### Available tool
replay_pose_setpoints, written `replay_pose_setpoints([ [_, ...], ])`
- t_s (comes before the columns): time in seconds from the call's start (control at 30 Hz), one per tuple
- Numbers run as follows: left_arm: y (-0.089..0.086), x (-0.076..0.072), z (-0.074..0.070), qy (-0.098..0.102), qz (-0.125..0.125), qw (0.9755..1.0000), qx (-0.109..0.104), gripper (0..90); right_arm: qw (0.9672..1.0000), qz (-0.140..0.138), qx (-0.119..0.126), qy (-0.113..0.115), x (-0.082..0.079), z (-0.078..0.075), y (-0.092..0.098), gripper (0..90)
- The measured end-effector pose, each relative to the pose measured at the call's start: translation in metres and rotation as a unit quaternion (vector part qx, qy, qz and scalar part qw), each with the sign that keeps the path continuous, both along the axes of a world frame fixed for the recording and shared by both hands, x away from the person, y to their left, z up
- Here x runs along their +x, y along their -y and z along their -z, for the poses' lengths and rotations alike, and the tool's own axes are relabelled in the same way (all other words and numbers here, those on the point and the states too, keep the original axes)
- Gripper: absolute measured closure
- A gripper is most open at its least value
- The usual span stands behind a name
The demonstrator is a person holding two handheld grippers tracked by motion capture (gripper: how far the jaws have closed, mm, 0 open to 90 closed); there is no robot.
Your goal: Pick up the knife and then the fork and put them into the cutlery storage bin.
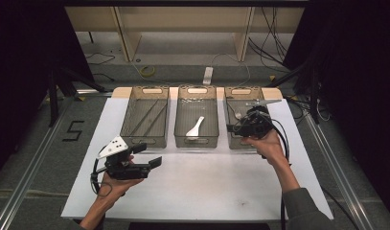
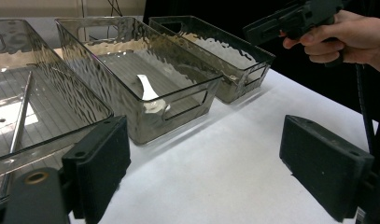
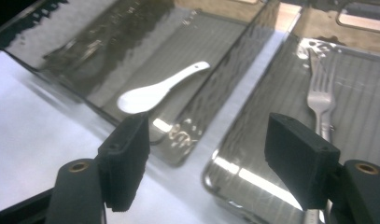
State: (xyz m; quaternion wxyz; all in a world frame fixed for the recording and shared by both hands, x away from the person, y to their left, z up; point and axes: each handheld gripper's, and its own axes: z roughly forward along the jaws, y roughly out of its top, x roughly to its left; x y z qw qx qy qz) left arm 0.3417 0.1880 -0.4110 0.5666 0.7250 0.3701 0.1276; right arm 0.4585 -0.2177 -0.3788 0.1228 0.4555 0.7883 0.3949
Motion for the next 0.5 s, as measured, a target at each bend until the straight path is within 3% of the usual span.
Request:
replay_pose_setpoints([
  [0.27, 0.000, 0.001, 0.001, -0.002, 0.002, 1.0000, 0.004, 15.6, 0.9994, -0.015, 0.018, 0.025, -0.018, 0.002, -0.002, 29.7],
  [0.5, 0.001, 0.002, 0.001, -0.006, 0.001, 1.0000, 0.002, 15.6, 0.9989, -0.020, 0.035, 0.022, -0.029, 0.011, 0.001, 28.0],
])
